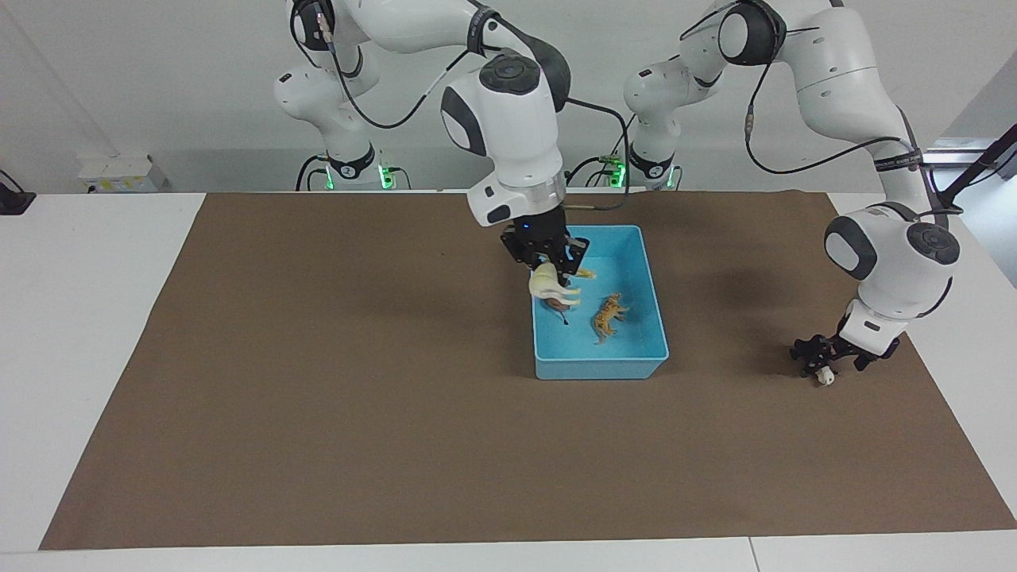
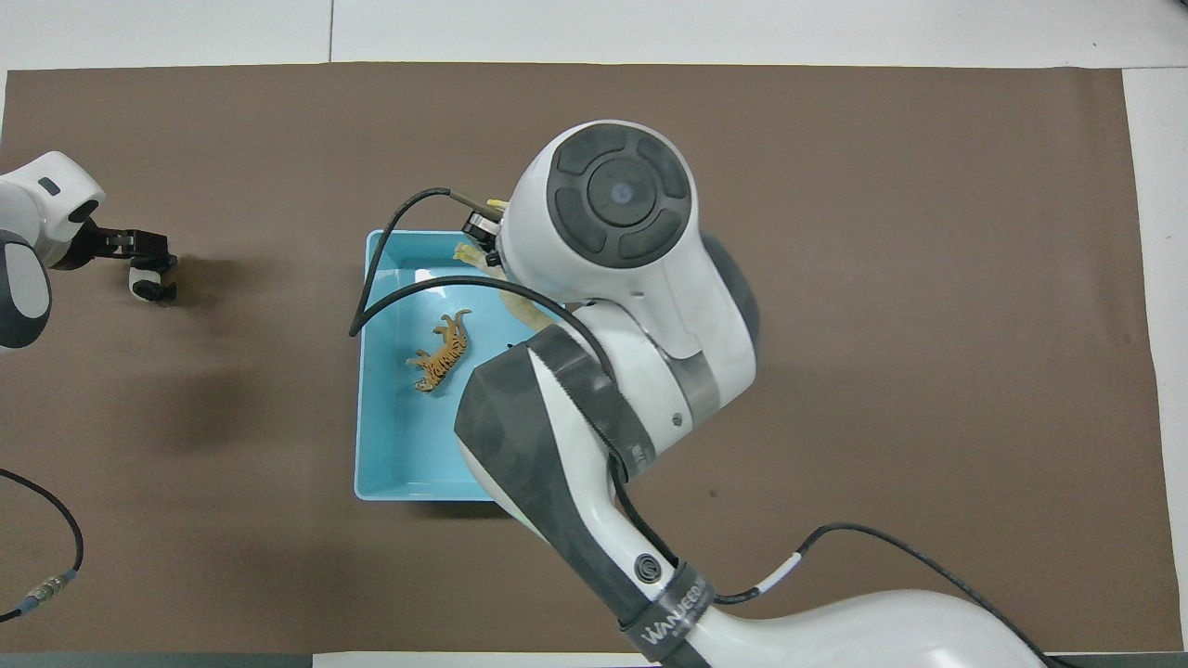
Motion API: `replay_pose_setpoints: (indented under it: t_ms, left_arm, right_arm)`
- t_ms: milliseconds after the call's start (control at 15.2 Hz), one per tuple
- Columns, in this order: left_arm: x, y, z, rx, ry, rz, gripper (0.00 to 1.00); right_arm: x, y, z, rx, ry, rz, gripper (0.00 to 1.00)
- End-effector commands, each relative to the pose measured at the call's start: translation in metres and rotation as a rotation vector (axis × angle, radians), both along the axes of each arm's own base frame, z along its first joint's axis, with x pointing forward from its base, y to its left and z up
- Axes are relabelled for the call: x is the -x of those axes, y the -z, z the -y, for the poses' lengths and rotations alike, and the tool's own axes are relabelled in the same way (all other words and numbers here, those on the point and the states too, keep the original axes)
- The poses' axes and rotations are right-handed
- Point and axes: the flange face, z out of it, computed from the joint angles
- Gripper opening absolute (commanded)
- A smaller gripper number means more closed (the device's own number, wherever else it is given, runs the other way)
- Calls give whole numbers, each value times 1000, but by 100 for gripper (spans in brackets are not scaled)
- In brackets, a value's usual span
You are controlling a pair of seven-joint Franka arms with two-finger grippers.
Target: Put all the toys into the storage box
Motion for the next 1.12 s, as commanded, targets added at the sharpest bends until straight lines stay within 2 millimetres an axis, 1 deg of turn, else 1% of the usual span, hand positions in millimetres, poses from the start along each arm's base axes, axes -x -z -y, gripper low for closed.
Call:
replay_pose_setpoints:
  t_ms: [0, 66, 131, 197, 329, 460, 526, 592, 657, 723, 789, 854, 920, 986, 1052]
  left_arm:
    - [7, 9, 1, -15, 25, 3, 100]
    - [8, 11, 1, -14, 26, 2, 100]
    - [10, 12, 2, -14, 26, 3, 100]
    - [13, 17, 3, -14, 28, 9, 99]
    - [16, 22, 7, -14, 33, 22, 99]
    - [17, 22, 9, -13, 33, 22, 99]
    - [17, 22, 9, -13, 33, 22, 99]
    - [17, 22, 9, -13, 33, 22, 99]
    - [16, 22, 11, -13, 36, 22, 99]
    - [17, 23, 11, -13, 36, 21, 99]
    - [17, 23, 11, -13, 36, 21, 96]
    - [16, 22, 12, -13, 37, 18, 83]
    - [15, 20, 12, -13, 37, 18, 64]
    - [14, 20, 13, -11, 33, 20, 39]
    - [13, 19, 15, -9, 26, 22, 21]
  right_arm:
    - [9, 44, -24, -110, 124, 1, 0]
    - [11, 47, -24, -123, 210, -35, 0]
    - [14, 50, -22, -115, 269, -70, 99]
    - [15, 52, -22, -109, 304, -98, 100]
    - [19, 48, -24, -90, 330, -122, 100]
    - [20, 44, -22, -69, 347, -144, 100]
    - [18, 42, -16, -24, 340, -145, 100]
    - [12, 33, -1, 25, 338, -137, 100]
    - [2, 17, 20, 49, 349, -120, 100]
    - [-14, -5, 58, 49, 355, -104, 100]
    - [-25, -19, 93, 56, 322, -104, 100]
    - [-37, -28, 129, 64, 300, -107, 100]
    - [-49, -33, 162, 68, 270, -105, 100]
    - [-59, -33, 189, 79, 239, -99, 100]
    - [-70, -37, 224, 85, 219, -83, 100]
